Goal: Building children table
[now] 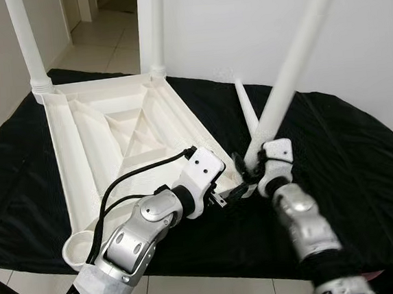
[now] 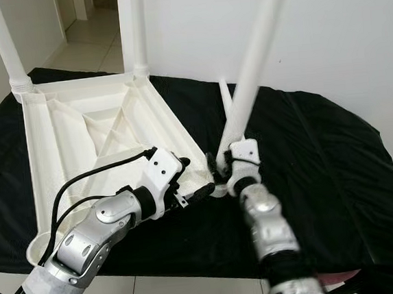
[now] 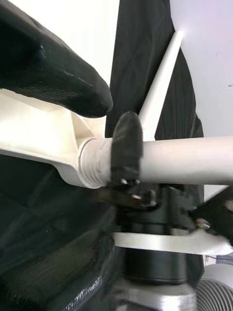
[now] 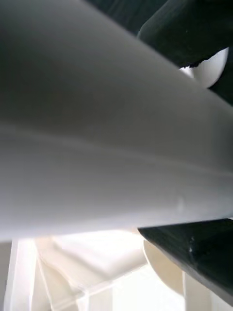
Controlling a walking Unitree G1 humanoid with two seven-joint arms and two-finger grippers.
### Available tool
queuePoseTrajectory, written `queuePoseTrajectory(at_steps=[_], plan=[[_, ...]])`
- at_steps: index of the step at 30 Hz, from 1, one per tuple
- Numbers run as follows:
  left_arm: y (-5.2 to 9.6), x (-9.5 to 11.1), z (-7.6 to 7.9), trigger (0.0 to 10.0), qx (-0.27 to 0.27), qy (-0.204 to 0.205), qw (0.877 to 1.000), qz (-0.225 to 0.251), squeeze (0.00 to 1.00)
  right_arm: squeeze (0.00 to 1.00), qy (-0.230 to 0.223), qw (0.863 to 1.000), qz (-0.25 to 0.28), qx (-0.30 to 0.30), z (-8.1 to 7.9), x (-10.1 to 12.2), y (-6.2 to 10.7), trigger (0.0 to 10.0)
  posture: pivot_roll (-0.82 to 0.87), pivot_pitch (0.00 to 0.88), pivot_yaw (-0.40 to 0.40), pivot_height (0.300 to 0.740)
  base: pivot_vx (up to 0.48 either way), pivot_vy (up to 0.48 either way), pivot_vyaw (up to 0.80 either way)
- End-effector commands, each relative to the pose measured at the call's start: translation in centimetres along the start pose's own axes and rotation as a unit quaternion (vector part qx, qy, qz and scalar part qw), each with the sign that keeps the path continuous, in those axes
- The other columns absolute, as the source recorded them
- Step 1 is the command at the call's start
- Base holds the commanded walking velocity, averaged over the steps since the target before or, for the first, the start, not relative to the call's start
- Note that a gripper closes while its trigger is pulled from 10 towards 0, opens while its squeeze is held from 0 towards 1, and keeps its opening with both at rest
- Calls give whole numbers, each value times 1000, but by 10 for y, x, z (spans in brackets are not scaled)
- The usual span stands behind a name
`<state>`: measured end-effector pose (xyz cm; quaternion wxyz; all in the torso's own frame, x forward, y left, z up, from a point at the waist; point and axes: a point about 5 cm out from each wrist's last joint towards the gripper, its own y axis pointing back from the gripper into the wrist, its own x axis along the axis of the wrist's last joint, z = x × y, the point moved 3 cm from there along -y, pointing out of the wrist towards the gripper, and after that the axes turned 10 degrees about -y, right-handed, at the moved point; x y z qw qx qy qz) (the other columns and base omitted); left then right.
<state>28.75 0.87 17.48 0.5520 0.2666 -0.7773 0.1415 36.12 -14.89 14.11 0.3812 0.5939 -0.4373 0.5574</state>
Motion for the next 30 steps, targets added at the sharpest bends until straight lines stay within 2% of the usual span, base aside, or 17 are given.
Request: queuePoseTrajectory(at_steps=[1, 3, 6, 12, 15, 16, 18, 19, 23, 30], plan=[[-3, 2, 9, 10000, -45, -3, 999, 10, 0, 0, -11, 999, -14, 27, 0, -7, 1, 10000, 18, 0, -121, 740, 0, 0, 0], [-3, 3, 8, 10000, -44, -2, 999, 10, 0, 0, 7, 998, -11, 67, -3, -6, 1, 10000, 21, 0, -121, 740, 0, 0, 0], [-2, 3, 8, 10000, -44, -2, 999, 10, 0, 0, 15, 996, -9, 85, -4, -6, 1, 10000, 21, 0, -121, 740, 0, 0, 0], [-2, 3, 10, 10000, -52, -1, 999, 10, 0, 0, 5, 988, -35, 149, -9, -12, -4, 10000, 24, 0, -117, 740, 0, 0, 0], [-2, 3, 11, 10000, -55, 0, 998, 10, 0, 0, 5, 986, -40, 159, -10, -13, -5, 10000, 24, 0, -117, 740, 0, 0, 0], [-2, 3, 11, 10000, -56, 0, 998, 10, 0, 0, 4, 985, -42, 168, -10, -14, -6, 4235, 24, 0, -117, 740, 0, 0, 0], [-2, 3, 11, 10000, -56, 0, 998, 10, 0, 0, 4, 985, -42, 168, -10, -14, -6, 4235, 24, 0, -117, 740, 0, 0, 0], [-2, 3, 13, 10000, -61, 0, 998, 10, 0, 0, -4, 984, -53, 171, -8, -18, -7, 0, 31, 0, -120, 740, 0, 0, 0], [-1, 4, 16, 10000, -67, -1, 998, 10, 0, 0, -22, 981, -76, 175, -5, -29, -5, 0, 37, 0, -129, 740, 0, 0, 0], [0, 4, 15, 10000, -63, 1, 998, 10, 0, 0, -48, 981, -84, 169, -6, -42, 2, 0, 36, 0, -137, 740, 0, 0, 0]])
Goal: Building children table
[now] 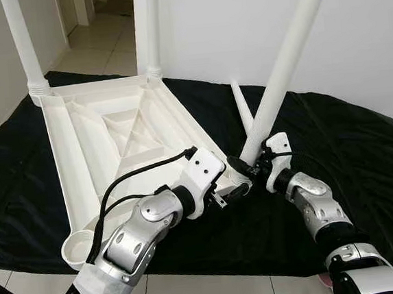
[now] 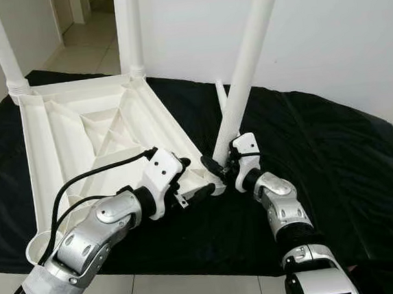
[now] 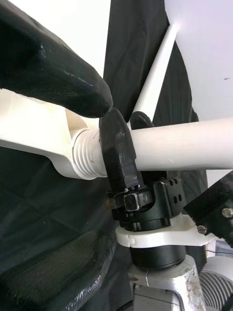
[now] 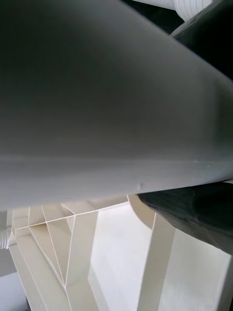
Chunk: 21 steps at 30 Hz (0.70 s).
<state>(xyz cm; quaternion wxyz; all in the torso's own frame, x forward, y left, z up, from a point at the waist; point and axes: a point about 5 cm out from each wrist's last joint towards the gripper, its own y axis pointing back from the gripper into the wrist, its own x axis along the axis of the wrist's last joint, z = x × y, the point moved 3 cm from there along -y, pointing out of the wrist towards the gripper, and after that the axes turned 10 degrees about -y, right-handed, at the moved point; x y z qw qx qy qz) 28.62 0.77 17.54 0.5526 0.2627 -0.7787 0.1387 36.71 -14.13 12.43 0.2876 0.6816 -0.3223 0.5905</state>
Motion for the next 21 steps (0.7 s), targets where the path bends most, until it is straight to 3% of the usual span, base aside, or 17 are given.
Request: queuePoseTrajectory(at_steps=[1, 4, 5, 8, 9, 15, 19, 21], plan=[[0, 2, 14, 10000, -58, 2, 998, 8, 0, 0, -33, 999, -36, 1, -5, -27, 7, 0, 35, 0, -137, 740, 0, 0, 0], [0, 2, 14, 10000, -58, 2, 998, 8, 0, 0, -35, 999, -34, 0, -6, -28, 7, 0, 35, 0, -137, 740, 0, 0, 0], [0, 3, 15, 10000, -58, 3, 998, 9, 0, 0, -41, 999, -32, -5, -7, -29, 7, 10000, 36, 0, -139, 740, 0, 0, 0], [0, 3, 14, 10000, -58, 4, 998, 9, 0, 0, -38, 998, -34, -34, -5, -30, 5, 10000, 35, 0, -141, 740, 0, 0, 0], [0, 2, 14, 10000, -58, 5, 998, 9, 0, 0, -34, 994, -32, -102, 0, -30, 3, 10000, 29, 0, -140, 740, 0, 0, 0], [0, 2, 15, 10000, -58, 7, 998, 8, 0, 0, -56, 976, -12, -209, 5, -30, 5, 10000, 28, 0, -143, 740, 0, 0, 0], [0, 1, 16, 10000, -59, 9, 998, 6, 0, 0, -56, 963, -5, -262, 6, -30, 10, 10000, 27, 0, -141, 740, 0, 0, 0], [0, 1, 16, 10000, -59, 9, 998, 6, 0, 0, -56, 963, -5, -262, 6, -30, 10, 10000, 27, 0, -141, 740, 0, 0, 0]])
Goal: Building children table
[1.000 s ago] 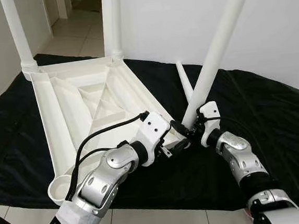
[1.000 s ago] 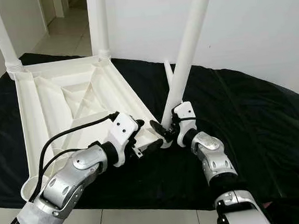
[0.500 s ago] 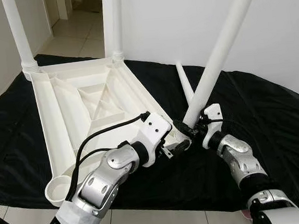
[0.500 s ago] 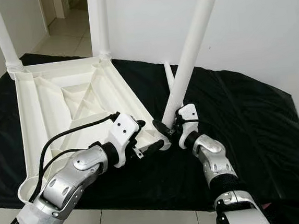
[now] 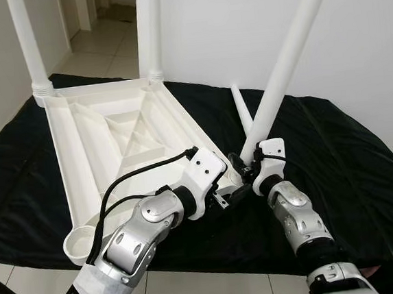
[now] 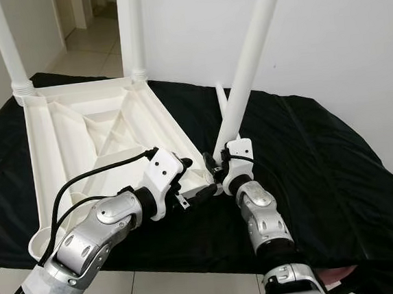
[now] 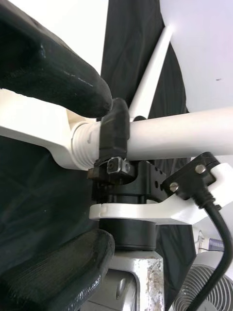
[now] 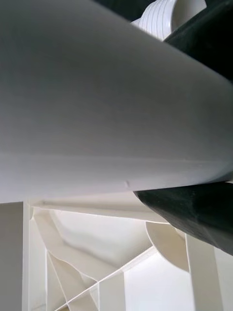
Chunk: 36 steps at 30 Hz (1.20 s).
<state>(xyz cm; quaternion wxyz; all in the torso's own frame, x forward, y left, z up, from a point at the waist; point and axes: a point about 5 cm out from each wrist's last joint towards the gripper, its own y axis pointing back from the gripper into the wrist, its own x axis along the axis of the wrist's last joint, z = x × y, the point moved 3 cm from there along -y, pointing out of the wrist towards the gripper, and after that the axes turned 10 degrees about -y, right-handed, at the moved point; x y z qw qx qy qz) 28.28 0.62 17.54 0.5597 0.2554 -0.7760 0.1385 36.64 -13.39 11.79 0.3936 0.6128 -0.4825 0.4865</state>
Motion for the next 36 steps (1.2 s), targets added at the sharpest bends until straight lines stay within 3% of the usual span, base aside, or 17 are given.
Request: queuePoseTrajectory(at_steps=[1, 3, 7, 11, 14, 15, 17, 18, 34, 35, 36], plan=[[-1, -1, 14, 10000, -56, 1, 998, 1, 0, 0, -4, 997, -37, -71, 18, -21, 11, 10000, 29, 0, -141, 740, 0, 0, 0], [0, -1, 15, 10000, -58, 0, 998, 1, 0, 0, -8, 993, -27, -112, 14, -21, 15, 10000, 32, 0, -143, 740, 0, 0, 0], [0, -1, 15, 10000, -58, 0, 998, 1, 0, 0, -8, 993, -27, -112, 14, -21, 15, 10000, 32, 0, -143, 740, 0, 0, 0], [-1, 0, 17, 10000, -58, 6, 998, 4, 0, 0, -15, 985, 7, -173, 2, -16, 21, 10000, 34, 0, -145, 740, 0, 0, 0], [-2, 1, 18, 10000, -59, 9, 998, 5, 0, 0, -16, 984, 15, -175, 0, -14, 21, 10000, 34, 0, -145, 740, 0, 0, 0], [-2, 0, 19, 10000, -60, 8, 998, 4, 0, 220, -14, 983, 20, -181, 2, -11, 22, 10000, 37, 0, -152, 740, 0, 0, 0], [-2, 0, 19, 10000, -59, 8, 998, 4, 0, 220, -13, 983, 20, -183, 3, -10, 22, 10000, 37, 0, -152, 740, 0, 0, 0], [-2, 0, 18, 10000, -57, 8, 998, 4, 0, 1000, -14, 983, 20, -182, 3, -9, 23, 10000, 41, 0, -155, 740, 0, 0, 0], [-2, 0, 15, 10000, -47, 6, 999, 3, 0, 1000, -5, 986, 32, -166, 7, -4, 43, 10000, 29, 0, -162, 740, 0, 0, 0], [-2, 1, 14, 10000, -46, 6, 999, 4, 0, 600, -6, 986, 30, -162, 7, -4, 46, 10000, 28, 0, -162, 740, 0, 0, 0], [-2, 1, 14, 10000, -46, 5, 999, 4, 0, 600, -6, 987, 29, -159, 7, -4, 48, 10000, 28, 0, -162, 740, 0, 0, 0]])
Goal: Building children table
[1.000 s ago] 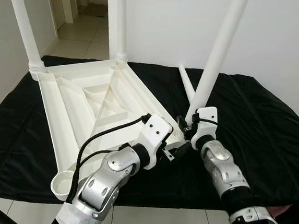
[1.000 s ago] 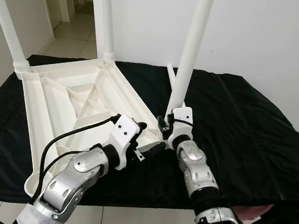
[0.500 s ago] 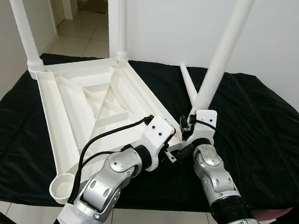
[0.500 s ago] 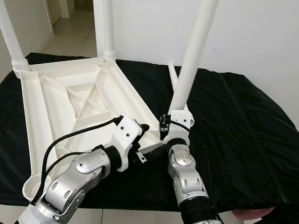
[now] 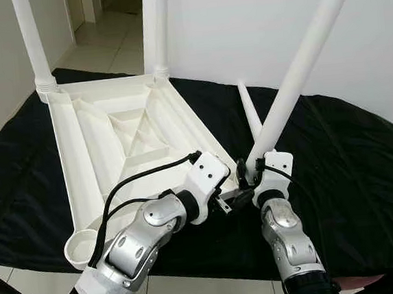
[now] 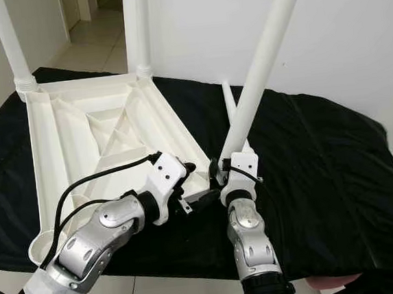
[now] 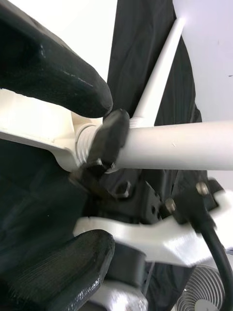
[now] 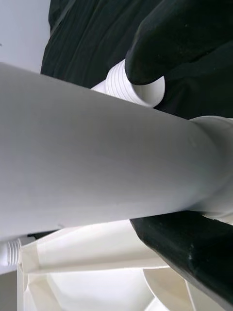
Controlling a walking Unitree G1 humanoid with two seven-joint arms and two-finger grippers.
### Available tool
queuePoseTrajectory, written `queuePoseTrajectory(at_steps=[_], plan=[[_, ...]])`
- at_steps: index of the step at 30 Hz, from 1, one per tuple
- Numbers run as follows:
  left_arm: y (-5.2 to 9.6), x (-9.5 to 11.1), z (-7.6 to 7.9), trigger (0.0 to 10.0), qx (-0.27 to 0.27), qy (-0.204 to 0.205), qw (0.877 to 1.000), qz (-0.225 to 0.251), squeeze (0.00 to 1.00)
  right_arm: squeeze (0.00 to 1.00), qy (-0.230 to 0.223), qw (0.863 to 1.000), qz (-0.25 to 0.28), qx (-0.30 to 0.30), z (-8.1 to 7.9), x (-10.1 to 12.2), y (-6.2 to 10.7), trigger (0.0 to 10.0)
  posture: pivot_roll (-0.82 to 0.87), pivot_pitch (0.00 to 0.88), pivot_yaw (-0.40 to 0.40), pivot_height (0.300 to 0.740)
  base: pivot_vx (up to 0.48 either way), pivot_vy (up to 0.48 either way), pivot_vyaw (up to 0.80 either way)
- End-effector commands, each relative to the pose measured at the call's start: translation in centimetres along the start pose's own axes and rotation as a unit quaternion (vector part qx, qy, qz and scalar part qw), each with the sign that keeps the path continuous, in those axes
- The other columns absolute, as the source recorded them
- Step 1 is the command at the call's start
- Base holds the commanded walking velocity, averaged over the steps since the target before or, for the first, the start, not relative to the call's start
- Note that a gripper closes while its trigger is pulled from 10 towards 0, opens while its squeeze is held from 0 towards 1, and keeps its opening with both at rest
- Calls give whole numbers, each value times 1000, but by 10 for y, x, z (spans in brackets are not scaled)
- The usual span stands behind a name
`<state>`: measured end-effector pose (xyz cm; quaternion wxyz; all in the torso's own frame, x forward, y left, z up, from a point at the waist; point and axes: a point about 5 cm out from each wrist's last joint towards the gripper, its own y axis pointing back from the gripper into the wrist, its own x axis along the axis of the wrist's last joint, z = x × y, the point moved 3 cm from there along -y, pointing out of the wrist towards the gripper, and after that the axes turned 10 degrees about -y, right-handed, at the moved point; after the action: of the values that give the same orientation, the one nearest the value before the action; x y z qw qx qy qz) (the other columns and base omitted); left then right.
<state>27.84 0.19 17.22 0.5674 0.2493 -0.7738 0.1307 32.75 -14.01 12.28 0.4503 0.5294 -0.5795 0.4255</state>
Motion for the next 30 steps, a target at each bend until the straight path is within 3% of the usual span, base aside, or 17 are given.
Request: queuePoseTrajectory(at_steps=[1, 17, 18, 19, 20, 22, 30], plan=[[-1, 2, 7, 10000, -35, -1, 999, 5, 0, 0, 2, 1000, -21, -14, 14, -7, 7, 10000, 25, 0, -162, 740, 0, 0, 0], [0, 3, 2, 10000, -26, -1, 1000, 6, 0, 0, 1, 999, -53, 2, 26, -7, 38, 10000, 9, 0, -159, 740, 0, 0, 0], [0, 3, 1, 10000, -23, -1, 1000, 7, 0, 0, 6, 998, -56, 9, 27, -6, 42, 9333, 9, 0, -159, 740, 0, 0, 0], [0, 3, 1, 10000, -23, -1, 1000, 7, 0, 0, 6, 998, -56, 9, 27, -6, 42, 9333, 9, 0, -159, 740, 0, 0, 0], [-1, 4, -3, 10000, -13, 3, 1000, 12, 0, 0, 14, 997, -67, 29, 27, -8, 50, 5882, 2, 0, -157, 740, 0, 0, 0], [-1, 7, -9, 10000, 1, 12, 1000, 19, 0, 0, 9, 996, -68, 58, 21, -7, 54, 275, -1, 0, -156, 740, 0, 0, 0], [-2, 7, -18, 10000, 20, 25, 999, 19, 0, 0, -18, 994, -66, 90, 11, -4, 55, 0, -4, 0, -153, 740, 0, 0, 0]])
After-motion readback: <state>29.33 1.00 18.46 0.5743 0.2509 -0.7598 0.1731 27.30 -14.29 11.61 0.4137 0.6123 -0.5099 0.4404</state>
